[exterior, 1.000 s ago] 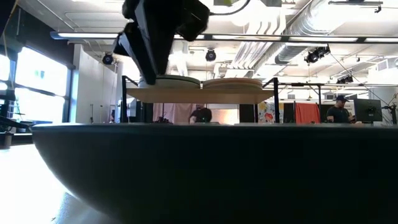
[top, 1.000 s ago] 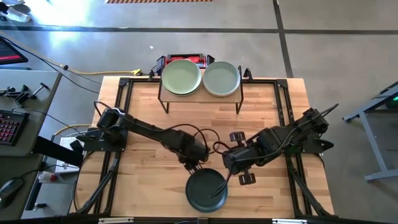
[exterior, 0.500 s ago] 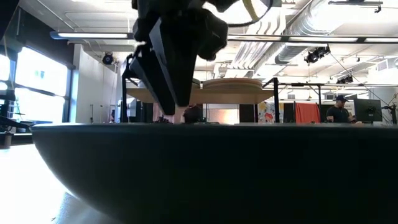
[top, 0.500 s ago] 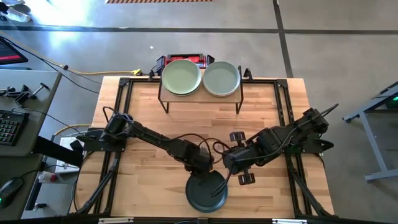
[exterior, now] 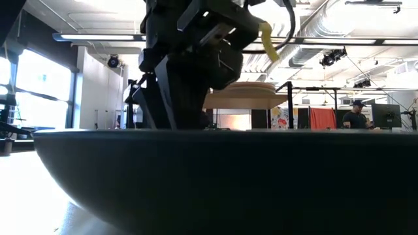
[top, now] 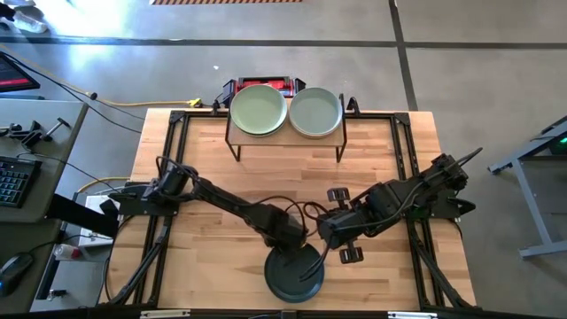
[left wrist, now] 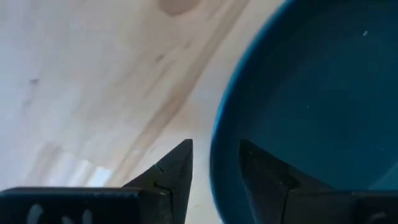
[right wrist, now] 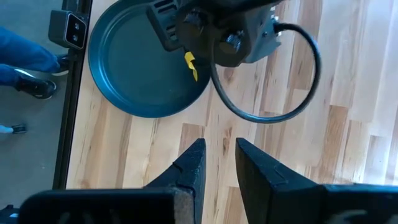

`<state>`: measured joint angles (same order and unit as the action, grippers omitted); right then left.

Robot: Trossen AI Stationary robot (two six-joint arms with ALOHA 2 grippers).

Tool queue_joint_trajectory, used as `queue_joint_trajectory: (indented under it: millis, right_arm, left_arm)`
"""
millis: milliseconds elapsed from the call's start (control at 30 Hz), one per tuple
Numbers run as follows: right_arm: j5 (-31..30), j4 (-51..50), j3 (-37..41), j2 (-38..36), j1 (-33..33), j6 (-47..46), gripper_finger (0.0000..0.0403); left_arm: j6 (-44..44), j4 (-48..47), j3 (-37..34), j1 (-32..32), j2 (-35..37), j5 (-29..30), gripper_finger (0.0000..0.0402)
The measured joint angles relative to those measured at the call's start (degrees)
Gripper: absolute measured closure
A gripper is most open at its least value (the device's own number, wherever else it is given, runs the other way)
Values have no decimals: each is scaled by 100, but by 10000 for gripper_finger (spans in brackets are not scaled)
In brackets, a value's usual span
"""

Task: Place and stack plates onto a shelf
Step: Stack the blue plate on top of the light green plate on the shelf

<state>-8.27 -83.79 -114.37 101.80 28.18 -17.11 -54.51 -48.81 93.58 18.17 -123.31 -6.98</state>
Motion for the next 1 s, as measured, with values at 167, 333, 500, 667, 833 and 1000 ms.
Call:
queue_joint_trajectory:
  millis: [167,333,500,667,833,1000]
  right_arm:
    - [0,0,0,0,0,0,339]
    - [-24,3,0,0,0,20,339]
    - [-51,22,0,0,0,51,339]
    - [-55,24,0,0,0,62,339]
    - [-57,24,0,0,0,62,339]
    - [-61,24,0,0,0,62,339]
  left_arm:
    - [10,248,0,0,-73,-102,284]
    - [59,266,0,0,-62,-65,292]
    - [60,185,0,-4,-58,-69,333]
    - [62,150,0,-4,-67,-23,388]
    - [70,80,0,-4,-58,-48,396]
    - [171,-273,0,-4,87,-44,399]
